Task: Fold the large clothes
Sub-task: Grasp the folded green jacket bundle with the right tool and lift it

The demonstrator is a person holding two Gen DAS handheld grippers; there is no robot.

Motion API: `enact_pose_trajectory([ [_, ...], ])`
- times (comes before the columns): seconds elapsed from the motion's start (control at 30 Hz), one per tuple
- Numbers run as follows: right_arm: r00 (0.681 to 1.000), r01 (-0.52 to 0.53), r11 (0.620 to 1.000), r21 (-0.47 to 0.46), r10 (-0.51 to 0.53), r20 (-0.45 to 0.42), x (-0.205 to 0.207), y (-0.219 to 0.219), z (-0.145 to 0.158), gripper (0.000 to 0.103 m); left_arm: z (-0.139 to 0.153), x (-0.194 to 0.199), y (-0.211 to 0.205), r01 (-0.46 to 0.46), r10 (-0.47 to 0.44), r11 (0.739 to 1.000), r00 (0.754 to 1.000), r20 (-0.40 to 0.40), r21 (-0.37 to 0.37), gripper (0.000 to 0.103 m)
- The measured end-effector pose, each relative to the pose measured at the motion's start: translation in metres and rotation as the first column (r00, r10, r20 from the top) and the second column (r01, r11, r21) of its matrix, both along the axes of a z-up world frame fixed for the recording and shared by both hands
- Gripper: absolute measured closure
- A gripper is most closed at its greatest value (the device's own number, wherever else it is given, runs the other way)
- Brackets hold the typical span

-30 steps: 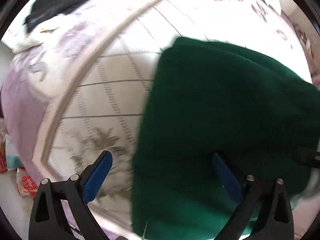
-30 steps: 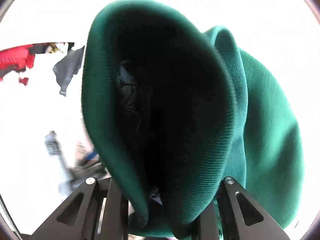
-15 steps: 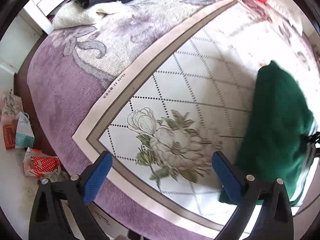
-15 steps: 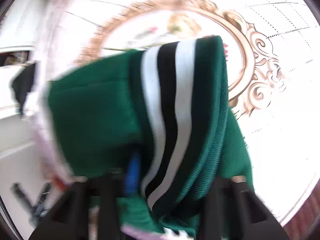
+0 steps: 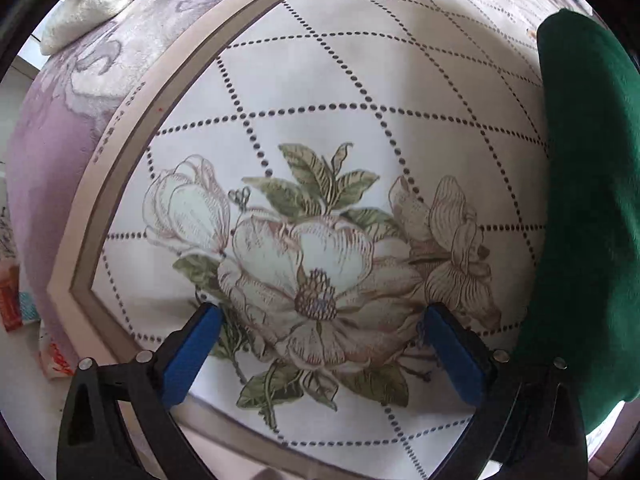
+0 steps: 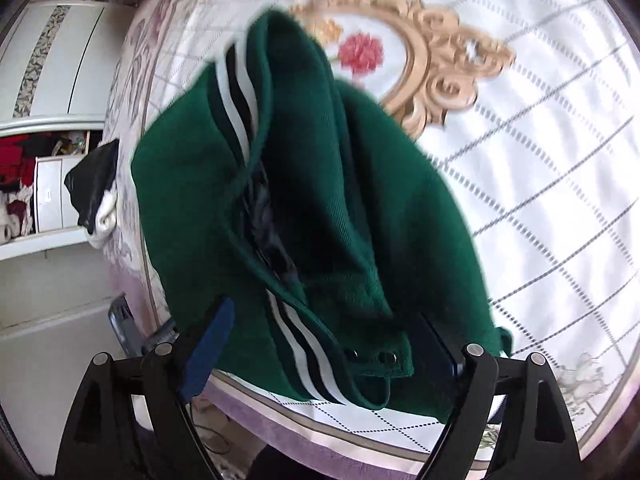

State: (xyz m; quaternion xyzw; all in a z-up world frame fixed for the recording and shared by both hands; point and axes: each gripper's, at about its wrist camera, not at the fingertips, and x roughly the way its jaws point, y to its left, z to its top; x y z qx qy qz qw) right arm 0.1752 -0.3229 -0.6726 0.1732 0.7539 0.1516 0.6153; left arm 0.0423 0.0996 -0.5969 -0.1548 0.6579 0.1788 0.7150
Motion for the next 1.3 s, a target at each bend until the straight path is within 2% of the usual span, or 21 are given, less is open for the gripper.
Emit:
enact_pose_trajectory([
  [0.13,1.0,0.014,0.999,0.043,-0.015,0.012,-0.007,0.017,-0.026,0.019,0.002,0.001,0.0,-0.03,0.024,0.998,0.994,0.104,0.052,0.0],
  [0.2,0.993,0.117,0.984,0.131,-0.118,0.003,-0.01,0.017,-0.035,0.054,0.001,0.004,0.002,-0.065,0.058,0.996,0.992,0.115,0.06,0.0],
  [0.27,0.97,0.242,0.946,0.213,-0.235,-0.057,-0.024,0.003,-0.03,0.069,0.001,0.007,0.005,-0.069,0.062,0.996,0.993,0.098,0.061,0.0],
  [0.3,0.943,0.332,0.888,0.319,-0.312,-0.113,-0.032,-0.008,-0.025,0.071,0.001,0.008,0.007,-0.081,0.075,0.995,0.993,0.093,0.059,0.0],
  [0.37,0.861,0.508,0.695,0.508,-0.426,-0.278,-0.051,-0.028,-0.022,0.073,0.0,0.017,0.015,-0.072,0.068,0.996,0.995,0.076,0.052,0.0],
  [0.4,0.837,0.547,0.646,0.532,-0.444,-0.32,-0.061,-0.035,-0.021,0.073,0.001,0.02,0.016,-0.059,0.055,0.997,0.996,0.065,0.05,0.0],
  [0.43,0.836,0.548,0.666,0.507,-0.443,-0.323,-0.067,-0.041,-0.021,0.072,0.0,0.025,0.022,-0.045,0.043,0.998,0.998,0.055,0.047,0.0],
  [0.5,0.895,0.438,0.856,0.275,-0.385,-0.227,-0.072,-0.052,-0.019,0.055,0.005,0.035,0.027,-0.017,0.016,0.999,0.999,0.028,0.039,0.0],
  [0.57,0.969,0.246,0.969,0.006,-0.245,-0.04,-0.07,-0.058,0.001,0.045,0.018,0.047,0.032,0.018,-0.02,0.998,0.999,0.035,0.062,0.0],
  [0.7,0.984,0.143,0.988,-0.058,-0.135,0.118,-0.07,-0.054,0.045,0.036,0.072,0.064,0.028,0.089,-0.109,0.98,0.988,0.108,0.179,0.0],
  [0.77,0.972,0.144,0.989,-0.019,-0.138,0.188,-0.061,-0.051,0.056,0.018,0.088,0.072,0.026,0.096,-0.12,0.98,0.984,0.133,0.177,0.0],
  [0.83,0.968,0.126,0.992,-0.01,-0.12,0.222,-0.042,-0.043,0.049,0.014,0.098,0.086,0.022,0.109,-0.135,0.979,0.98,0.148,0.172,0.0],
  [0.9,0.985,0.078,0.997,-0.007,-0.076,0.155,-0.019,-0.017,0.015,0.015,0.102,0.093,0.017,0.122,-0.15,0.977,0.977,0.155,0.176,0.0],
  [0.93,0.987,0.094,0.995,0.043,-0.098,0.123,-0.006,-0.001,0.002,0.027,0.101,0.094,0.012,0.133,-0.16,0.976,0.974,0.158,0.171,0.0],
  [0.97,0.988,0.125,0.986,0.106,-0.134,0.077,0.005,0.004,-0.007,0.052,0.102,0.097,0.007,0.141,-0.169,0.976,0.973,0.161,0.169,0.0],
  [1.0,0.984,0.156,0.978,0.137,-0.166,0.065,0.009,0.006,-0.004,0.057,0.106,0.097,0.001,0.148,-0.176,0.974,0.971,0.163,0.169,0.0],
  [1.03,0.975,0.195,0.956,0.221,-0.212,0.059,0.011,0.002,0.002,0.081,0.111,0.094,-0.005,0.153,-0.181,0.974,0.969,0.167,0.167,0.0],
  [1.07,0.96,0.255,0.91,0.326,-0.279,0.026,0.01,-0.005,0.009,0.089,0.114,0.095,-0.007,0.163,-0.19,0.974,0.966,0.174,0.158,0.0],
  [1.13,0.92,0.376,0.838,0.395,-0.39,-0.048,0.005,-0.031,0.015,0.089,0.116,0.091,-0.02,0.176,-0.2,0.973,0.965,0.171,0.149,0.0],
  [1.2,0.937,0.341,0.908,0.245,-0.35,-0.009,0.001,-0.045,0.01,0.089,0.109,0.091,-0.023,0.192,-0.212,0.972,0.966,0.15,0.139,0.0],
  [1.3,0.977,0.212,0.977,-0.028,-0.211,0.021,-0.01,-0.046,0.005,0.073,0.104,0.092,-0.029,0.206,-0.222,0.969,0.968,0.12,0.137,0.0],
])
